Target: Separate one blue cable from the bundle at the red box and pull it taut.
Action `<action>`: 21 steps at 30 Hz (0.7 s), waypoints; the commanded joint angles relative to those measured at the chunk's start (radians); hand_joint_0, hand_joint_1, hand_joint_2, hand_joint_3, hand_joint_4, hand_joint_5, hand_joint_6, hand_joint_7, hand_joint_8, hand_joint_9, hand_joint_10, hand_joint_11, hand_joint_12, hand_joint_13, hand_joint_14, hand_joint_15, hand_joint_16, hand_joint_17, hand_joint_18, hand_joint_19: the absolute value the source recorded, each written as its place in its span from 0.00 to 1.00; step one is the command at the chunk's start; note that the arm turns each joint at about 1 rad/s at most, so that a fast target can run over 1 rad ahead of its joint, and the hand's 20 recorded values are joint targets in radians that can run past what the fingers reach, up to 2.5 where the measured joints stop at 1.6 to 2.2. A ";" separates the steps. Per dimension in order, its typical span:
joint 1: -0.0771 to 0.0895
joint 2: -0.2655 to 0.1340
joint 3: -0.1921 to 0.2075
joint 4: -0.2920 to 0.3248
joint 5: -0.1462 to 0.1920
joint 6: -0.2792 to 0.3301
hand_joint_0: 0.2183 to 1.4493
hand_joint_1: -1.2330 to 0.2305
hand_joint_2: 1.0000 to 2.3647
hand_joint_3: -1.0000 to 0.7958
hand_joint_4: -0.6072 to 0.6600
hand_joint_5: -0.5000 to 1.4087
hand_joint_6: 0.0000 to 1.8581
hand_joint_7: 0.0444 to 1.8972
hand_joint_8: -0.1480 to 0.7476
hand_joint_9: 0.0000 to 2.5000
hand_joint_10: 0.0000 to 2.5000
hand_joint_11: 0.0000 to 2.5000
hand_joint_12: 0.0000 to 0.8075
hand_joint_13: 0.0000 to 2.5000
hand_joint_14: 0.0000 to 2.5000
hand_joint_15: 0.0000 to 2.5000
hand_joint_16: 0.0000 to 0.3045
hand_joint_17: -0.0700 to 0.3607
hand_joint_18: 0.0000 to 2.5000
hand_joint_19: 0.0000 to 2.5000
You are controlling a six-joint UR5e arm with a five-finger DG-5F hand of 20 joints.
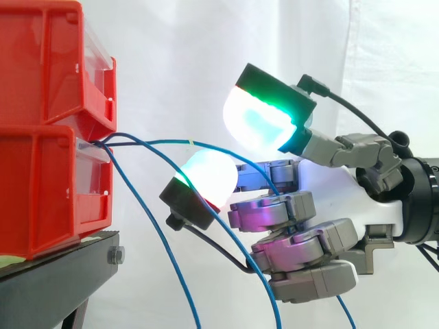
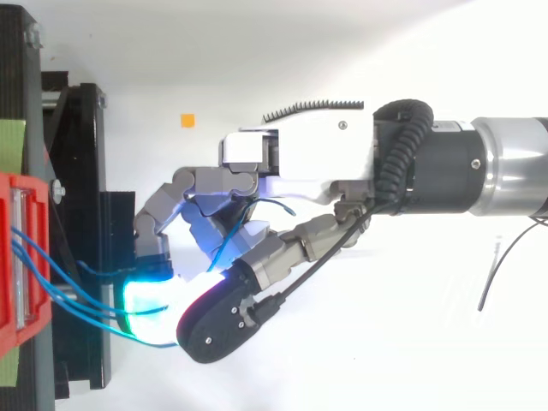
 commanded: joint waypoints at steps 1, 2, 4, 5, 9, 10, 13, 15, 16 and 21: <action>0.000 0.001 0.001 -0.001 0.001 0.000 0.25 0.45 0.00 0.28 0.50 0.19 0.48 0.44 0.38 0.22 1.00 0.72 0.45 0.33 1.00 0.42 0.14 0.39 0.45 0.64; 0.000 0.001 0.001 -0.001 0.001 0.000 0.25 0.42 0.00 0.28 0.50 0.19 0.47 0.44 0.38 0.22 1.00 0.72 0.45 0.33 1.00 0.41 0.14 0.39 0.45 0.64; 0.000 0.001 0.000 -0.001 0.001 0.002 0.27 0.39 0.00 0.28 0.49 0.19 0.47 0.45 0.37 0.23 1.00 0.73 0.44 0.34 1.00 0.42 0.14 0.38 0.47 0.69; 0.000 0.001 0.001 0.001 0.001 0.002 0.29 0.38 0.00 0.28 0.49 0.19 0.47 0.45 0.37 0.23 1.00 0.74 0.43 0.34 1.00 0.44 0.13 0.37 0.48 0.72; 0.000 0.001 0.000 0.001 0.001 0.002 0.31 0.36 0.01 0.33 0.46 0.20 0.47 0.47 0.34 0.24 1.00 0.73 0.43 0.35 1.00 0.45 0.12 0.36 0.50 0.76; 0.000 0.001 0.000 0.001 0.001 0.003 0.32 0.34 0.01 0.35 0.45 0.20 0.48 0.47 0.32 0.24 1.00 0.73 0.43 0.35 1.00 0.45 0.12 0.36 0.50 0.77; 0.000 0.001 0.000 0.001 0.003 0.003 0.31 0.32 0.01 0.41 0.43 0.20 0.48 0.48 0.31 0.24 1.00 0.75 0.43 0.35 1.00 0.45 0.12 0.36 0.50 0.77; 0.000 0.001 0.000 0.002 0.003 0.003 0.31 0.32 0.01 0.41 0.42 0.20 0.48 0.48 0.32 0.24 1.00 0.76 0.43 0.35 1.00 0.46 0.12 0.36 0.50 0.77; 0.000 0.001 0.000 0.001 0.003 0.003 0.31 0.32 0.01 0.41 0.43 0.20 0.48 0.48 0.34 0.24 1.00 0.76 0.43 0.34 1.00 0.46 0.13 0.37 0.50 0.76; -0.003 0.001 0.001 0.004 0.003 0.002 0.24 0.38 0.00 0.28 0.46 0.17 0.45 0.40 0.41 0.19 1.00 0.70 0.46 0.32 1.00 0.43 0.15 0.41 0.44 0.64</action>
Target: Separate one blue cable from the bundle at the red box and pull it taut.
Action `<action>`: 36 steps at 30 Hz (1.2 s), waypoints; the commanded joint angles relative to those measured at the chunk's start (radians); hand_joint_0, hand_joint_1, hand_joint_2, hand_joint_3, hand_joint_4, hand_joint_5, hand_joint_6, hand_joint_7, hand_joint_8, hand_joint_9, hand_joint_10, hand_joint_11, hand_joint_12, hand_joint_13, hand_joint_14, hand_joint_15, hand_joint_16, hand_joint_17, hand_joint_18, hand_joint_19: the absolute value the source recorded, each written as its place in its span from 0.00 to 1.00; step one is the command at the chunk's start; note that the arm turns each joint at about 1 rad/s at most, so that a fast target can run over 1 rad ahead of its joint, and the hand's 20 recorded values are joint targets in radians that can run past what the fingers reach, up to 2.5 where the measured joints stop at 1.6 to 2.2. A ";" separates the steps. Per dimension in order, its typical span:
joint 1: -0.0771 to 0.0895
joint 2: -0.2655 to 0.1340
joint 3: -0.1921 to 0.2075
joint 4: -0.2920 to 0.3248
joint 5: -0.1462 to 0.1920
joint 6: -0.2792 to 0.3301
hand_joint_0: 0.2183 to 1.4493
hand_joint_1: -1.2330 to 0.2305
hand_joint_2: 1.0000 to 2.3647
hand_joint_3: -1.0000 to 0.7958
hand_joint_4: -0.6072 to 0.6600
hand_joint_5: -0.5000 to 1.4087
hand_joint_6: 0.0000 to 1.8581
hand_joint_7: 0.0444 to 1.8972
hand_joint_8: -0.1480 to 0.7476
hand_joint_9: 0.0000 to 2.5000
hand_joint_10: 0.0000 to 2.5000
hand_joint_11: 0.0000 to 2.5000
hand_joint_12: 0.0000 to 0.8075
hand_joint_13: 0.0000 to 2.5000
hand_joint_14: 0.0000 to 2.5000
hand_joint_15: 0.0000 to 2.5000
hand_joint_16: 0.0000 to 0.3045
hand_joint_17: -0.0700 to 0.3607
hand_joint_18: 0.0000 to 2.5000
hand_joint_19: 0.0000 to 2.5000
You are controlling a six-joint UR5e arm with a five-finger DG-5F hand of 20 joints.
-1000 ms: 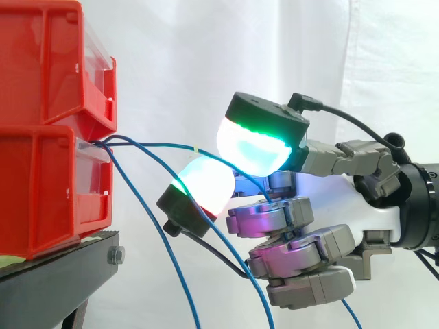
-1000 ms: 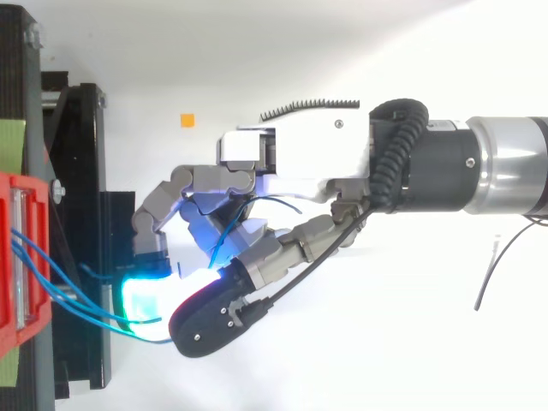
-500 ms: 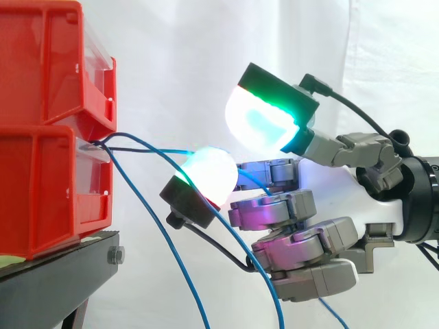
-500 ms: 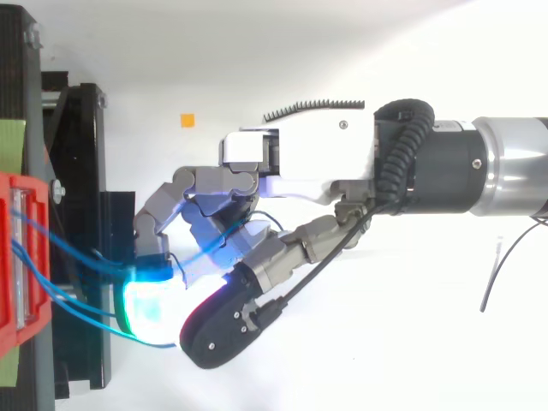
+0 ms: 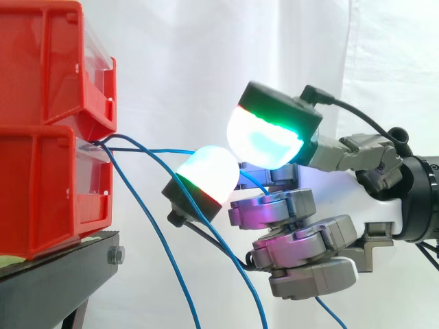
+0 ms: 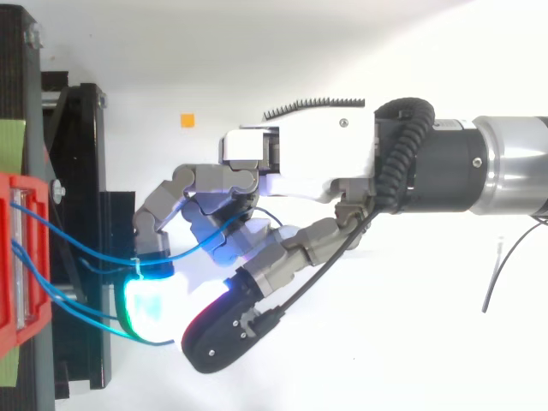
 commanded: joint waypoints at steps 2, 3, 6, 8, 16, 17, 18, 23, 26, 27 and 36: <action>0.000 -0.002 -0.001 0.002 0.002 -0.004 0.22 0.40 0.00 0.28 0.46 0.15 0.45 0.37 0.45 0.10 1.00 0.65 0.47 0.29 1.00 0.41 0.16 0.42 0.42 0.59; -0.003 -0.005 -0.001 0.012 0.022 -0.004 0.22 0.40 0.00 0.28 0.47 0.15 0.45 0.37 0.46 0.08 1.00 0.64 0.46 0.29 1.00 0.41 0.16 0.42 0.42 0.58; -0.003 -0.029 -0.001 0.038 0.051 0.002 0.22 0.42 0.00 0.28 0.49 0.14 0.45 0.35 0.50 0.05 1.00 0.65 0.47 0.27 1.00 0.39 0.17 0.43 0.42 0.50; -0.003 -0.035 -0.001 0.049 0.060 0.004 0.22 0.42 0.00 0.28 0.50 0.14 0.45 0.34 0.52 0.04 1.00 0.66 0.49 0.28 1.00 0.40 0.17 0.44 0.42 0.43; -0.014 -0.049 -0.002 0.121 0.069 0.022 0.21 0.44 0.00 0.28 0.53 0.13 0.45 0.33 0.55 0.05 1.00 0.64 0.61 0.43 1.00 0.36 0.23 0.53 0.53 0.24; -0.015 -0.049 -0.002 0.121 0.069 0.022 0.21 0.45 0.00 0.28 0.53 0.13 0.45 0.33 0.56 0.07 1.00 0.67 0.64 0.49 1.00 0.36 0.25 0.56 0.59 0.26; -0.017 -0.049 -0.007 0.123 0.069 0.022 0.21 0.45 0.00 0.28 0.54 0.13 0.45 0.33 0.57 0.10 1.00 0.68 0.67 0.53 1.00 0.37 0.25 0.56 0.65 0.27; -0.018 -0.049 -0.051 0.175 0.069 0.024 0.22 0.45 0.00 0.28 0.55 0.14 0.45 0.34 0.60 0.20 1.00 0.76 0.73 0.64 1.00 0.41 0.80 0.59 0.81 0.24; -0.020 -0.049 -0.051 0.193 0.066 0.027 0.22 0.44 0.00 0.28 0.55 0.15 0.46 0.35 0.60 0.24 1.00 0.79 0.75 0.66 1.00 0.43 0.81 0.59 0.85 0.24; -0.020 -0.049 -0.051 0.199 0.068 0.024 0.23 0.44 0.00 0.28 0.55 0.15 0.46 0.35 0.60 0.24 1.00 0.79 0.75 0.67 1.00 0.43 0.80 0.59 0.85 0.24; -0.015 -0.049 -0.051 0.210 0.066 0.021 0.26 0.45 0.00 0.28 0.54 0.15 0.46 0.36 0.60 0.29 1.00 0.84 0.77 0.69 1.00 0.45 0.78 0.57 0.88 0.24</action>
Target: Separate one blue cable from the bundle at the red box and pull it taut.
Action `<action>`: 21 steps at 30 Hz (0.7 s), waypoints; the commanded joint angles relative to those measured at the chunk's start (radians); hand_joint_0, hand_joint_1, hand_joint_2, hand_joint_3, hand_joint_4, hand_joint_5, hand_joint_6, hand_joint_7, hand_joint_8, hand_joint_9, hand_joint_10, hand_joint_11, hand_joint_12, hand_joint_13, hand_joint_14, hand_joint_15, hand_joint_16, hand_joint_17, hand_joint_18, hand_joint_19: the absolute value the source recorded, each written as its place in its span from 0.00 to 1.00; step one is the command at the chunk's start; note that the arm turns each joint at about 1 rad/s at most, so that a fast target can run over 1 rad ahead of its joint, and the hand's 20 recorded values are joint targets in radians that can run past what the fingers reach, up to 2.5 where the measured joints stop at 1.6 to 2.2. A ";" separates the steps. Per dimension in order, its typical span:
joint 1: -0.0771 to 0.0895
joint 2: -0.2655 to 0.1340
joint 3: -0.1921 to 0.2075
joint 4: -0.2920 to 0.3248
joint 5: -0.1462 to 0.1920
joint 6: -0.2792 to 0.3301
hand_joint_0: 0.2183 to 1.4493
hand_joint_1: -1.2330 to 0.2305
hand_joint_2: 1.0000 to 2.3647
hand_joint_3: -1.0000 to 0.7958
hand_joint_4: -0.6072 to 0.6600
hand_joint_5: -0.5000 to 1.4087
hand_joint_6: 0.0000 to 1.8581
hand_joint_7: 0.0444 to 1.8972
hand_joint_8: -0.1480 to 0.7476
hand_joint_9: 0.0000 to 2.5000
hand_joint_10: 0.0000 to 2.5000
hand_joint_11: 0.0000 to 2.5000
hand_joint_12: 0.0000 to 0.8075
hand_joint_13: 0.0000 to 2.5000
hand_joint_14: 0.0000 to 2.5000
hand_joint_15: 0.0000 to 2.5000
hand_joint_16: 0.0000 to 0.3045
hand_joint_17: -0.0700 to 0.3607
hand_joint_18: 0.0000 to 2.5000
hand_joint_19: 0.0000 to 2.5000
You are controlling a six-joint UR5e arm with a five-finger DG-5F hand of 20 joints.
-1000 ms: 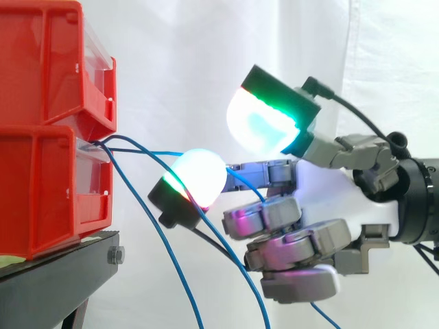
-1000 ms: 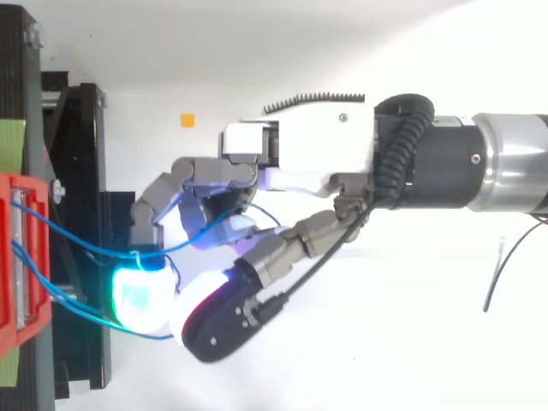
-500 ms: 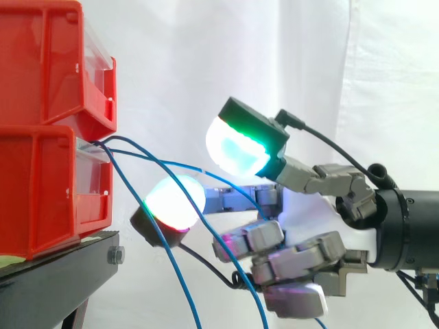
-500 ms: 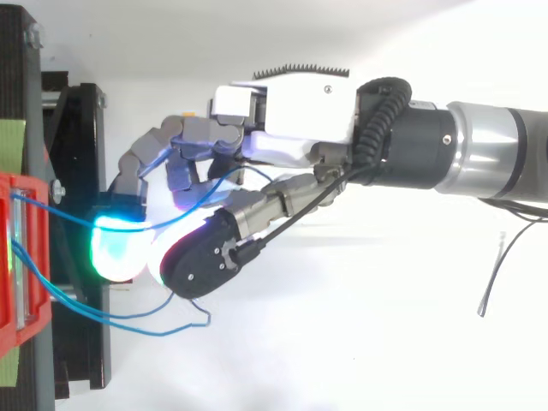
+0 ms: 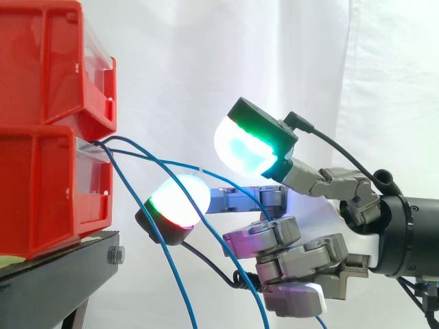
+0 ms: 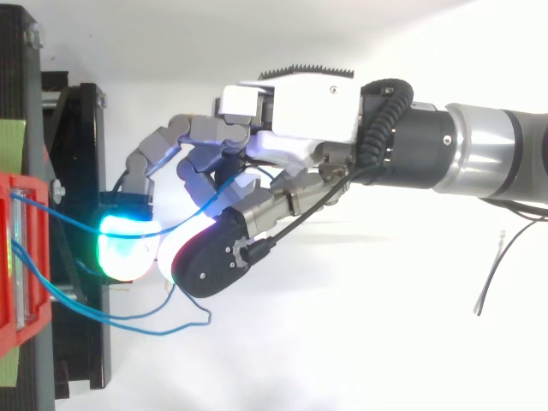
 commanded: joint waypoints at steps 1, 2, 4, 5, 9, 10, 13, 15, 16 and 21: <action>-0.001 0.001 -0.001 0.002 -0.001 0.001 0.27 0.45 0.00 0.28 0.54 0.15 0.46 0.36 0.60 0.29 1.00 0.84 0.77 0.69 1.00 0.45 0.78 0.58 0.88 0.24; -0.001 0.000 -0.001 0.002 -0.001 0.001 0.27 0.45 0.00 0.28 0.54 0.15 0.46 0.36 0.60 0.29 1.00 0.85 0.77 0.69 1.00 0.45 0.78 0.58 0.88 0.24; -0.004 0.001 0.001 0.002 -0.001 0.001 0.28 0.46 0.00 0.29 0.54 0.15 0.46 0.37 0.60 0.30 1.00 0.86 0.78 0.69 1.00 0.46 0.78 0.58 0.89 0.25; -0.004 0.001 -0.001 0.002 -0.001 0.001 0.28 0.46 0.00 0.30 0.54 0.15 0.46 0.37 0.60 0.30 1.00 0.86 0.78 0.69 1.00 0.45 0.79 0.58 0.89 0.25; -0.004 0.001 0.001 0.003 -0.002 0.002 0.31 0.45 0.01 0.36 0.53 0.15 0.47 0.38 0.60 0.31 1.00 0.87 0.78 0.69 1.00 0.46 0.78 0.58 0.89 0.27; -0.004 0.001 0.001 0.003 -0.002 0.002 0.31 0.45 0.01 0.37 0.53 0.15 0.47 0.38 0.60 0.31 1.00 0.87 0.78 0.69 1.00 0.45 0.78 0.58 0.89 0.27; -0.004 0.001 0.001 -0.003 -0.002 0.005 0.31 0.43 0.01 0.41 0.53 0.15 0.48 0.40 0.59 0.31 1.00 0.89 0.78 0.69 1.00 0.46 0.79 0.58 0.89 0.27; -0.004 0.003 0.001 -0.003 -0.002 0.007 0.31 0.42 0.02 0.43 0.53 0.15 0.48 0.39 0.60 0.31 1.00 0.89 0.78 0.69 1.00 0.46 0.78 0.58 0.89 0.26; -0.004 0.004 0.001 -0.003 -0.002 0.007 0.31 0.42 0.02 0.44 0.54 0.15 0.48 0.39 0.59 0.31 1.00 0.89 0.78 0.69 1.00 0.46 0.80 0.58 0.89 0.27; -0.004 0.013 0.001 -0.004 -0.008 0.005 0.31 0.41 0.02 0.47 0.52 0.15 0.48 0.39 0.58 0.31 1.00 0.89 0.77 0.69 1.00 0.47 0.79 0.58 0.89 0.28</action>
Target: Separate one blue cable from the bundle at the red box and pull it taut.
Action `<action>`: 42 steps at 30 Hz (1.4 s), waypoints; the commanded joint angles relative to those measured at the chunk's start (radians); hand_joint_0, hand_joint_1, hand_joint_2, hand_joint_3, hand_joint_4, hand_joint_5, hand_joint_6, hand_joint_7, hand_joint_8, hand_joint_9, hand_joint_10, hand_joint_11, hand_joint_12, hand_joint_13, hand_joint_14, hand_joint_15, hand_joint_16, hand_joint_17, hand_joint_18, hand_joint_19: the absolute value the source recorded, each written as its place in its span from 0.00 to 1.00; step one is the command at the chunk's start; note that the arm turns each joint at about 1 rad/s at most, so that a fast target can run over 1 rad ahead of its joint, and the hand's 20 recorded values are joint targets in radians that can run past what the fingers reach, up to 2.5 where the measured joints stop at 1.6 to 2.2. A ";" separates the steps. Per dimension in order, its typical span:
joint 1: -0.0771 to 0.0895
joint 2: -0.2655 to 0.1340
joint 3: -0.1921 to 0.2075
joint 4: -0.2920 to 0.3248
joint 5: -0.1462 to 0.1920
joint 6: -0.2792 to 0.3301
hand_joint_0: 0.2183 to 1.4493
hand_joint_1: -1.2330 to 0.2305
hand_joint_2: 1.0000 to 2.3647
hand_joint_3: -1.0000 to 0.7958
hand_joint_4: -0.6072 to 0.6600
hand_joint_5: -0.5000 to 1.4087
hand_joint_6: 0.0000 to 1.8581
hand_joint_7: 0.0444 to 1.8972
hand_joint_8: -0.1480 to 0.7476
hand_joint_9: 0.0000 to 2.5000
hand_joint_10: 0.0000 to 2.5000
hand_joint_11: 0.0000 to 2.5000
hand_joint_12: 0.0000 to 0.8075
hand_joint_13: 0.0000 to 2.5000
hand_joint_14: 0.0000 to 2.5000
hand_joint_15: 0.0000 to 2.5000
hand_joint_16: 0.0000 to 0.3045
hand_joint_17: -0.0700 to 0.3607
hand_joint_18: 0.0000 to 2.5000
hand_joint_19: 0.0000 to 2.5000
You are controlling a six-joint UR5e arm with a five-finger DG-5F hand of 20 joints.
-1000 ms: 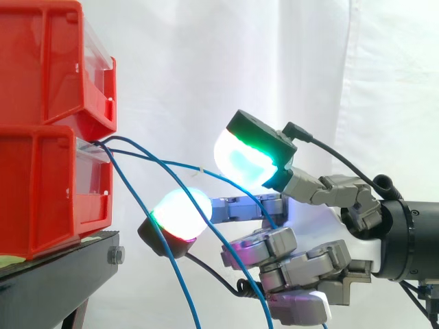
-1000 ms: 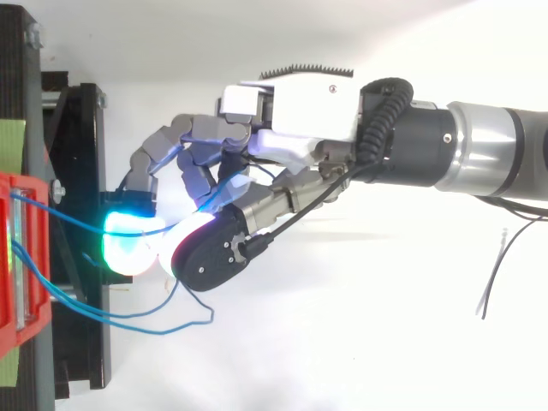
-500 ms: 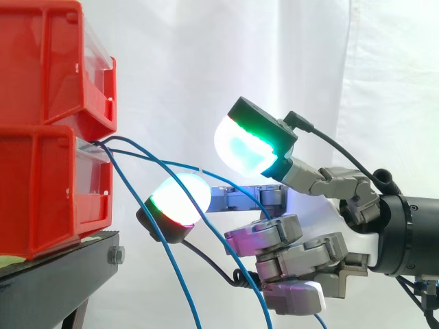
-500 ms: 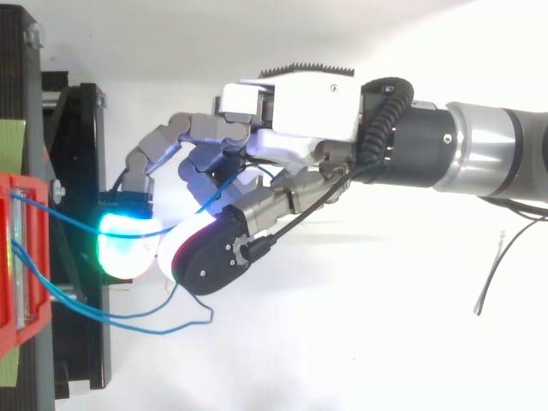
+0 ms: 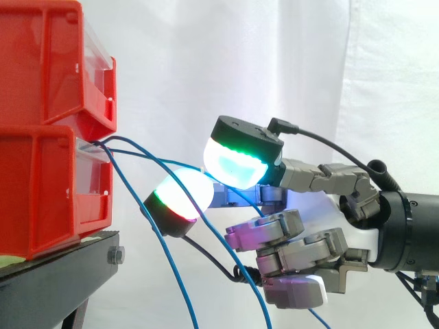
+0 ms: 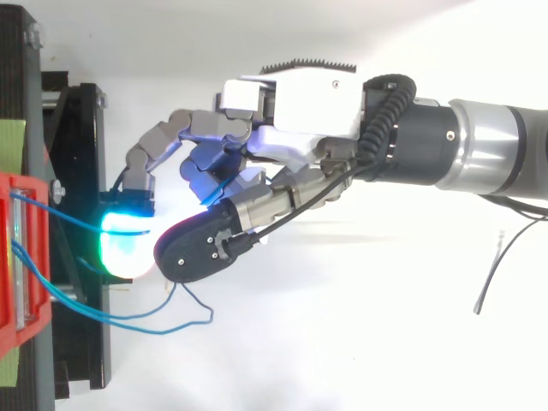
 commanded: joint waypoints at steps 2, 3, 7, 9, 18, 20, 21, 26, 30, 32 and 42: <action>0.000 0.011 0.000 -0.002 -0.005 -0.004 0.31 0.41 0.02 0.43 0.53 0.15 0.48 0.39 0.59 0.31 1.00 0.90 0.78 0.68 1.00 0.47 0.78 0.58 0.88 0.28; 0.001 0.014 0.000 -0.004 -0.005 -0.005 0.30 0.41 0.01 0.41 0.53 0.15 0.48 0.40 0.59 0.31 1.00 0.90 0.77 0.68 1.00 0.46 0.78 0.58 0.88 0.28; 0.001 0.021 0.000 -0.012 -0.005 -0.008 0.27 0.49 0.00 0.29 0.55 0.15 0.48 0.39 0.59 0.31 1.00 0.88 0.76 0.68 1.00 0.45 0.79 0.58 0.89 0.28; 0.001 0.021 0.000 -0.018 -0.005 -0.010 0.28 0.51 0.00 0.29 0.55 0.15 0.48 0.39 0.58 0.32 1.00 0.87 0.75 0.68 1.00 0.44 0.78 0.58 0.89 0.28; 0.000 0.021 0.000 -0.021 -0.005 -0.010 0.31 0.45 0.02 0.44 0.54 0.16 0.49 0.41 0.54 0.32 1.00 0.89 0.74 0.67 1.00 0.45 0.76 0.57 0.88 0.28; 0.001 0.021 0.000 -0.021 -0.005 -0.010 0.31 0.43 0.02 0.46 0.53 0.16 0.49 0.41 0.53 0.31 1.00 0.90 0.73 0.67 1.00 0.45 0.74 0.55 0.86 0.31; 0.000 0.023 0.000 -0.021 -0.005 -0.010 0.31 0.42 0.02 0.47 0.52 0.16 0.49 0.41 0.52 0.31 1.00 0.89 0.71 0.66 1.00 0.46 0.74 0.56 0.86 0.31; 0.000 0.021 0.000 -0.019 -0.005 -0.010 0.31 0.41 0.02 0.47 0.50 0.16 0.49 0.41 0.50 0.29 1.00 0.89 0.69 0.64 1.00 0.45 0.71 0.54 0.84 0.32; 0.000 0.021 0.000 -0.019 -0.005 -0.012 0.32 0.40 0.02 0.47 0.50 0.16 0.49 0.40 0.49 0.28 1.00 0.86 0.67 0.62 1.00 0.45 0.68 0.52 0.82 0.34; 0.001 0.021 0.000 -0.019 -0.005 -0.013 0.32 0.39 0.02 0.47 0.49 0.16 0.49 0.40 0.48 0.26 1.00 0.86 0.64 0.59 1.00 0.46 0.64 0.50 0.79 0.36; 0.000 0.021 0.000 -0.019 -0.005 -0.016 0.35 0.36 0.01 0.41 0.45 0.16 0.49 0.39 0.45 0.21 1.00 0.83 0.54 0.49 1.00 0.48 0.17 0.43 0.65 0.51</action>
